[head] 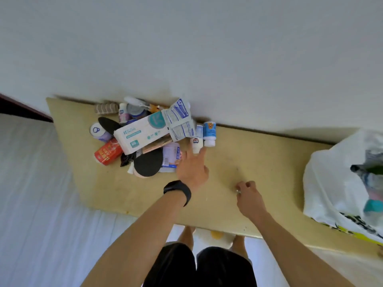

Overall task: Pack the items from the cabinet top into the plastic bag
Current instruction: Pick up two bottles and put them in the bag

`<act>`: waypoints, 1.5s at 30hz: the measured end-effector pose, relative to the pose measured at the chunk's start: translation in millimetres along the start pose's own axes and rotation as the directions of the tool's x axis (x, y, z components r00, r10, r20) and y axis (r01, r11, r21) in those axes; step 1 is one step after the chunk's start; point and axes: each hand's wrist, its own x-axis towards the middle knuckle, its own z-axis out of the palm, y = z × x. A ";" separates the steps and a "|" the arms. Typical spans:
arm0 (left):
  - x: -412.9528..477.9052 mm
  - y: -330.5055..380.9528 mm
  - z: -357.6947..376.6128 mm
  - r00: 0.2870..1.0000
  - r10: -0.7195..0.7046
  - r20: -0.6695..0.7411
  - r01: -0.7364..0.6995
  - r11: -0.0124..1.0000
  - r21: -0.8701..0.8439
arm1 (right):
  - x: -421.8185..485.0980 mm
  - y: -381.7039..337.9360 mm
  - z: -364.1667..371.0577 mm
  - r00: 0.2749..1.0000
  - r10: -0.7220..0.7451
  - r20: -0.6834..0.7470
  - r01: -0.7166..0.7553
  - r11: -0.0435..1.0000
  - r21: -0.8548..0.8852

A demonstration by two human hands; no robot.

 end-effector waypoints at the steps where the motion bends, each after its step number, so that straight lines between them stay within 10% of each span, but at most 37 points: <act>1: 10.6 2.7 0.6 1.000 -0.018 0.019 0.017 0.999 0.041 | -9.5 11.0 3.7 1.000 0.025 -0.005 -0.025 0.999 0.028; 24: -31.6 40.6 56.1 0.923 -0.084 0.375 0.010 0.981 0.195 | -70.3 76.4 17.1 0.971 0.233 0.051 -0.233 0.880 0.413; 35: -65.2 66.4 29.8 0.949 0.247 0.197 -0.184 0.939 -0.290 | -111.5 76.9 -55.2 0.953 0.250 0.171 -0.161 -0.059 0.985; 45: -79.9 250.8 -34.6 0.881 0.468 0.069 -0.378 0.785 -0.491 | -148.2 165.7 -156.6 0.983 0.182 0.027 0.020 -0.253 0.967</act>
